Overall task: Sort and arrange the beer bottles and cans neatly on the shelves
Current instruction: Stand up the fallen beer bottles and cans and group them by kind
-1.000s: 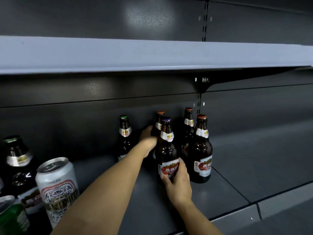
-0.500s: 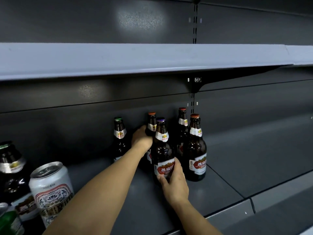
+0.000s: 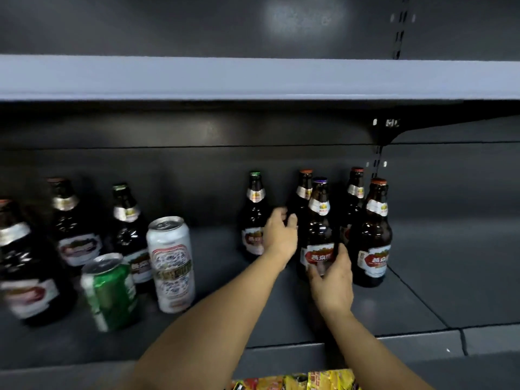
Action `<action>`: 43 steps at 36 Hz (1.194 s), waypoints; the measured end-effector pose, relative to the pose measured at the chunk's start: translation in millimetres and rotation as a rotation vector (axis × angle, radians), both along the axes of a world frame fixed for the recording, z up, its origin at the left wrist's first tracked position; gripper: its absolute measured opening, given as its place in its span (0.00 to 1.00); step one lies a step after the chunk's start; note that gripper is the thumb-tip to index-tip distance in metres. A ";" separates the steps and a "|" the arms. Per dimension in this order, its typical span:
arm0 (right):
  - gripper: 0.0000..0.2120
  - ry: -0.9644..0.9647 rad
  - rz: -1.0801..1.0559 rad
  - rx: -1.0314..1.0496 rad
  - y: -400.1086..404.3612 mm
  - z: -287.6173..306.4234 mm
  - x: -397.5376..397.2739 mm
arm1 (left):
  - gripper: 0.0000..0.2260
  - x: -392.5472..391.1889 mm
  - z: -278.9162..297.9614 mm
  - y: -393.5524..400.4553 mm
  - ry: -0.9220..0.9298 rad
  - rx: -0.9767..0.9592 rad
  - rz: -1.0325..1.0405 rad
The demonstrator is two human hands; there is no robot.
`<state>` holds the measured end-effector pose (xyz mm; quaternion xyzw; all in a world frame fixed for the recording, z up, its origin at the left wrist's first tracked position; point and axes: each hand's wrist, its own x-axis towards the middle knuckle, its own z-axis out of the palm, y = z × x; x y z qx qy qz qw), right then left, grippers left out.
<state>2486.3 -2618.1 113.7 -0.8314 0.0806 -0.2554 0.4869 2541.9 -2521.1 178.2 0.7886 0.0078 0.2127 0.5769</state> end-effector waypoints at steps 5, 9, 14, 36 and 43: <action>0.27 -0.316 -0.113 0.037 20.5 13.3 -31.0 | 0.08 -50.4 -7.0 23.2 -0.111 0.068 0.130; 0.28 -0.341 0.029 -0.033 47.9 15.8 -41.0 | 0.06 -86.0 -9.1 48.0 -0.214 0.166 0.279; 0.24 -0.204 0.327 -0.161 87.9 15.8 -47.4 | 0.06 -125.5 -11.6 91.4 -0.369 0.258 0.442; 0.24 0.156 0.320 -0.154 226.5 26.9 -65.0 | 0.32 -159.2 -50.9 266.5 0.232 0.004 0.396; 0.23 0.038 0.287 -0.201 235.4 28.8 -90.6 | 0.29 -190.9 -42.6 278.1 0.158 -0.021 0.489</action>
